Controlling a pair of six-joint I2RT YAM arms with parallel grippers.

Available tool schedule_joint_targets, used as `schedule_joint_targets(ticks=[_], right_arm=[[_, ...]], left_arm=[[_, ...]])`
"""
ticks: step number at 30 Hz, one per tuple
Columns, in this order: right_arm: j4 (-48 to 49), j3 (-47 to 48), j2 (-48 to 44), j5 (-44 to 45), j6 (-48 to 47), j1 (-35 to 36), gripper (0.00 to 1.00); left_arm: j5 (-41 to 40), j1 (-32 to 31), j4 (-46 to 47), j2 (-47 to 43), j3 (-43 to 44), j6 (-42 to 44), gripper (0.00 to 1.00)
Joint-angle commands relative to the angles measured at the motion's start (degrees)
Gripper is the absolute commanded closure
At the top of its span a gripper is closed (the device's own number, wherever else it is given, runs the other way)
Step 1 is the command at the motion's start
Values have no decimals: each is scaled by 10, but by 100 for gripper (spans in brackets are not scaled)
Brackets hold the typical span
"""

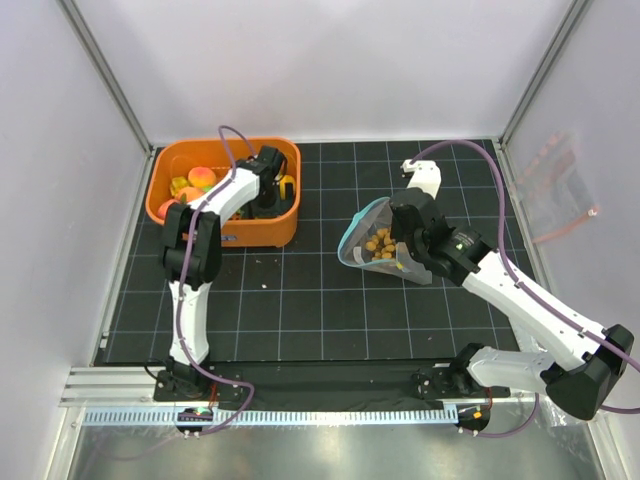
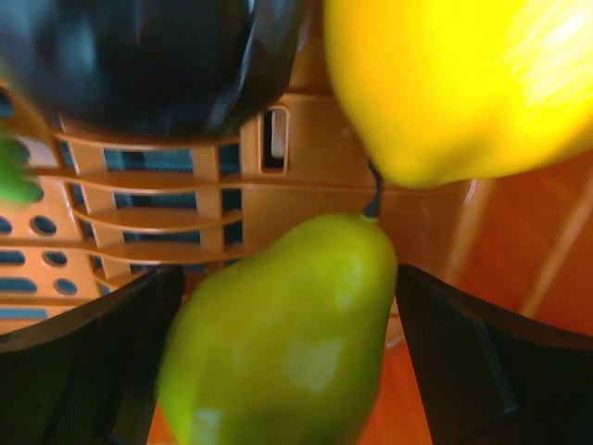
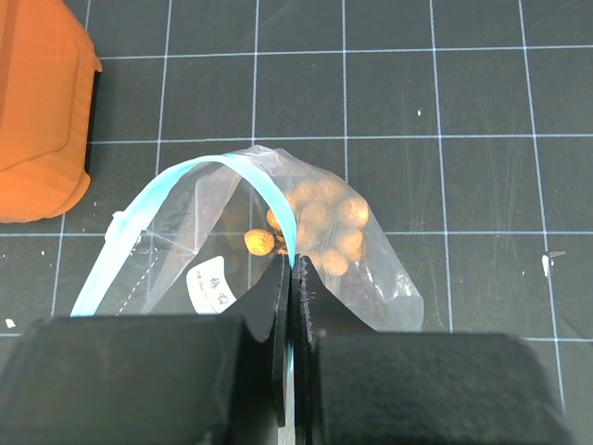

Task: Place the food in the zip-top bag and seal the zipper
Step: Pick up the fake fruit from the bin.

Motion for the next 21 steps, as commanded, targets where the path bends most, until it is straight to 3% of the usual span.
schedule_joint_targets(ticks=[1, 6, 7, 9, 10, 13, 21], right_arm=[[27, -2, -7, 3, 2, 1, 99], [28, -2, -11, -3, 2, 1, 99], [27, -2, -13, -3, 1, 1, 99], [27, -3, -16, 0, 2, 1, 99], [29, -4, -19, 1, 2, 2, 99], [29, -7, -20, 2, 1, 1, 99], [28, -5, -16, -1, -1, 1, 99]], left_arm=[[48, 7, -5, 20, 24, -24, 2], [18, 10, -7, 12, 12, -14, 8], [25, 10, -7, 19, 13, -15, 22], [37, 10, -16, 27, 27, -15, 37], [38, 10, -29, 27, 34, -14, 52], [9, 10, -17, -3, 35, -11, 65], [12, 10, 3, -148, -7, -6, 74]])
